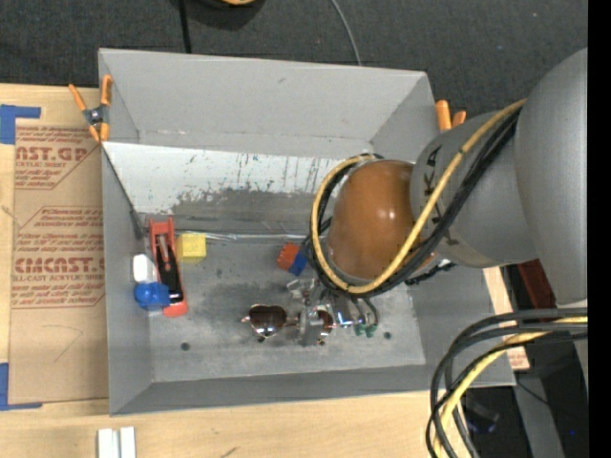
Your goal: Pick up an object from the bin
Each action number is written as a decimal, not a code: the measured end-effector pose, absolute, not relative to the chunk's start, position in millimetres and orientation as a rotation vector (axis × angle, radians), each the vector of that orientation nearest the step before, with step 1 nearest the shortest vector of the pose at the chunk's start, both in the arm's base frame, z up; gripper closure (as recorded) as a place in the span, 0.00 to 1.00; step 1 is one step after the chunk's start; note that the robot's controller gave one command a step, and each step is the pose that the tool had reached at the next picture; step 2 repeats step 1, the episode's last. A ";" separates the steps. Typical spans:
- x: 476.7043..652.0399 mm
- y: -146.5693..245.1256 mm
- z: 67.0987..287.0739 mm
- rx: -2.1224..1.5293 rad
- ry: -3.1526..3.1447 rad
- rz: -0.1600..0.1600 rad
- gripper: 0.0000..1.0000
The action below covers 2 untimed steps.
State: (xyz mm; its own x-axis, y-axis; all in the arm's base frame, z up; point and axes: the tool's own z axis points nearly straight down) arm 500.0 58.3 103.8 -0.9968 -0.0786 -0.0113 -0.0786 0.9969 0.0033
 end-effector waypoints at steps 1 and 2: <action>510.7 45.1 278.3 -0.106 3.136 0.004 1.00; 510.7 45.1 278.3 -0.106 3.136 0.004 1.00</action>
Offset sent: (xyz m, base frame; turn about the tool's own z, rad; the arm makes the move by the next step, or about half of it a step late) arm 0.0000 0.0000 0.0000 0.0000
